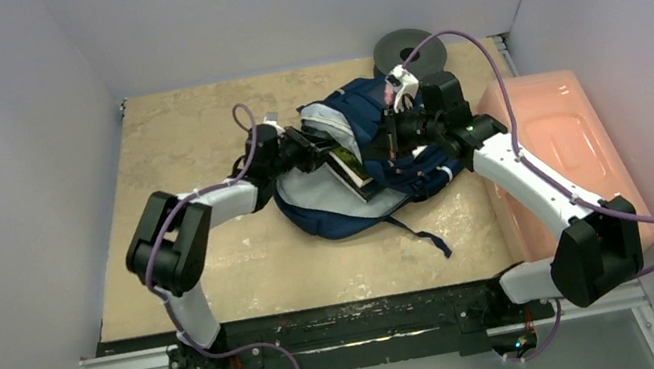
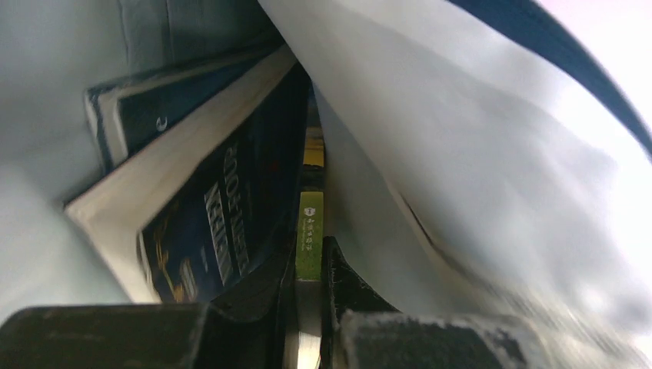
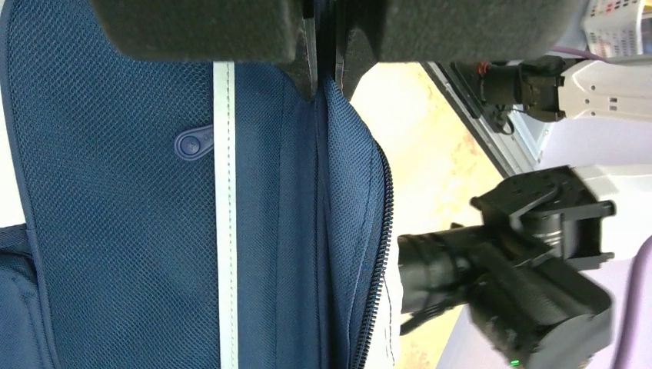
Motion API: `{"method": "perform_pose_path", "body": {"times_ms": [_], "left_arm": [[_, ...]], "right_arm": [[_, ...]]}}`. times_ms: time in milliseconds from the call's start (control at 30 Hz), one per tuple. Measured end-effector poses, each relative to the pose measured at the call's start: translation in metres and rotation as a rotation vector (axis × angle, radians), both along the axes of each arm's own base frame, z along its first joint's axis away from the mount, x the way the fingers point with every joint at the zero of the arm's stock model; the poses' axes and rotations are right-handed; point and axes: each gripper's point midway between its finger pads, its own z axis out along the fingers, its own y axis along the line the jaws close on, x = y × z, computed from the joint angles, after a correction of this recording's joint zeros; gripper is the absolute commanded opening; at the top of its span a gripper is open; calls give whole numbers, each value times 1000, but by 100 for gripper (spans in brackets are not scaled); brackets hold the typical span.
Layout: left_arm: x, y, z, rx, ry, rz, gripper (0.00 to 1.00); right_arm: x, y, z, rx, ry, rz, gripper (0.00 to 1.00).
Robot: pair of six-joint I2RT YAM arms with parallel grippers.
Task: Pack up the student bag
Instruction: Place the book in the student bag.
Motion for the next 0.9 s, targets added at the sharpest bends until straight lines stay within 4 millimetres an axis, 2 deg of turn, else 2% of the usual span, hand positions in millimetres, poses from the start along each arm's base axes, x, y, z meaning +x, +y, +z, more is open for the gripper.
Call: {"method": "perform_pose_path", "body": {"times_ms": [67, 133, 200, 300, 433, 533, 600, 633, 667, 700, 767, 833, 900], "left_arm": [[9, -15, -11, 5, 13, -6, 40], [11, -21, -22, 22, 37, -8, 54], [8, -19, -36, 63, 79, 1, 63], [3, -10, -44, 118, 118, 16, 68], [-2, 10, -33, 178, 123, 5, 69], [-7, 35, -26, 235, 113, -2, 69], [-18, 58, -18, 271, 94, 0, 69], [-25, 71, -13, 280, 74, 3, 69], [-41, 84, -7, 285, 53, 1, 70], [-44, 99, -4, 287, 43, 22, 70], [-56, 125, 3, 285, 15, 46, 73], [-57, 144, 5, 310, -3, 57, 74], [-49, 158, 2, 378, -4, 42, 74]], "right_arm": [[-1, -1, 1, -9, -11, 3, 0], [-1, -3, 1, -23, -21, 3, 0], [0, -5, -1, -36, -28, -2, 0], [0, -6, -3, -44, -43, -4, 0], [-3, -6, -11, -48, -49, -1, 0], [-5, -2, -18, -70, -56, 6, 0], [-9, 2, -23, -104, -70, 17, 16], [-10, 5, -25, -122, -79, 21, 28], [-14, 11, -28, -156, -96, 33, 40], [-19, 17, -32, -180, -107, 48, 46], [-38, 37, -39, -191, -107, 126, 60], [-66, 52, -54, -163, -42, 209, 77], [-85, 47, -74, -160, 41, 211, 90]]}}
